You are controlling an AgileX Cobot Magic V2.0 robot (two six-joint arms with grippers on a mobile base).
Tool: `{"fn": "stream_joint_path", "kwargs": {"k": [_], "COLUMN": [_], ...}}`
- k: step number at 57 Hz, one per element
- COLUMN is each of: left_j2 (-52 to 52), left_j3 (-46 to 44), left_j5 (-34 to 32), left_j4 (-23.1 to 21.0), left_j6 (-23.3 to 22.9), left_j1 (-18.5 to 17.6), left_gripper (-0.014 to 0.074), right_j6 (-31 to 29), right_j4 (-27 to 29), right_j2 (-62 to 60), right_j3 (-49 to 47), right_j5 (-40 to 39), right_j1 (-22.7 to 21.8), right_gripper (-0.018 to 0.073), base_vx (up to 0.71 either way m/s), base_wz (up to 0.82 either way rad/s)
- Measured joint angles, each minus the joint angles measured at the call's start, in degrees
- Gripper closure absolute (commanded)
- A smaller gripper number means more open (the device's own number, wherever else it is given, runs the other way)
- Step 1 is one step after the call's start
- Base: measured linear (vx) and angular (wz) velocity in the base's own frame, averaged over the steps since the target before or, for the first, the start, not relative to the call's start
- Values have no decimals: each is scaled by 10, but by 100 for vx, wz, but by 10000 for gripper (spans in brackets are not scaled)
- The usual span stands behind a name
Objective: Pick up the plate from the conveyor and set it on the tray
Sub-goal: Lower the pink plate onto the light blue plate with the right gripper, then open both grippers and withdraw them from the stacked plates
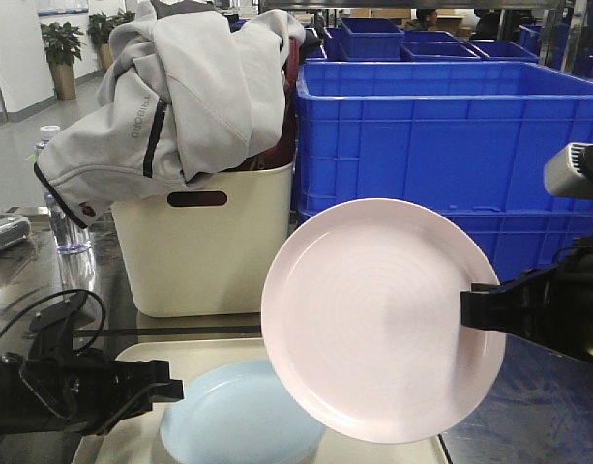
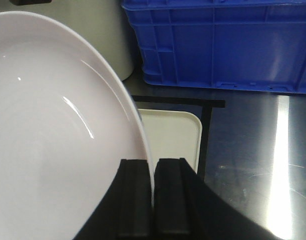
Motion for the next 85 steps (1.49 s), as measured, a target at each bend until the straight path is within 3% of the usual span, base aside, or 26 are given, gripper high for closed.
{"fn": "stream_joint_path", "kwargs": {"k": [8, 17, 35, 45, 55, 63, 77, 85], "left_j2": [-55, -148, -342, -365, -365, -365, -365, -365], "left_j3": [0, 0, 0, 0, 0, 0, 0, 0], "left_j5": [-16, -52, -111, -112, -111, -111, -111, -111], "left_j4": [2, 47, 109, 141, 182, 194, 196, 200], "left_j6": [36, 45, 39, 10, -31, -37, -38, -38], "left_j1": [0, 0, 0, 0, 0, 0, 0, 0], "left_gripper": [274, 607, 602, 602, 602, 602, 602, 602], "right_j6": [0, 0, -41, -103, -148, -153, -178, -192], "right_j4": [7, 28, 140, 236, 261, 265, 293, 295], "right_j2": [6, 48, 232, 347, 409, 415, 415, 411], "right_j3": [0, 0, -50, -135, -172, -175, -177, -177], "right_j5": [2, 2, -45, -30, 21, 34, 33, 23], "right_j1": [0, 0, 0, 0, 0, 0, 0, 0], "right_gripper": [569, 569, 569, 568, 545, 444, 146, 85], "base_vx": [0, 0, 0, 0, 0, 0, 0, 0], "base_wz": [0, 0, 0, 0, 0, 0, 0, 0]}}
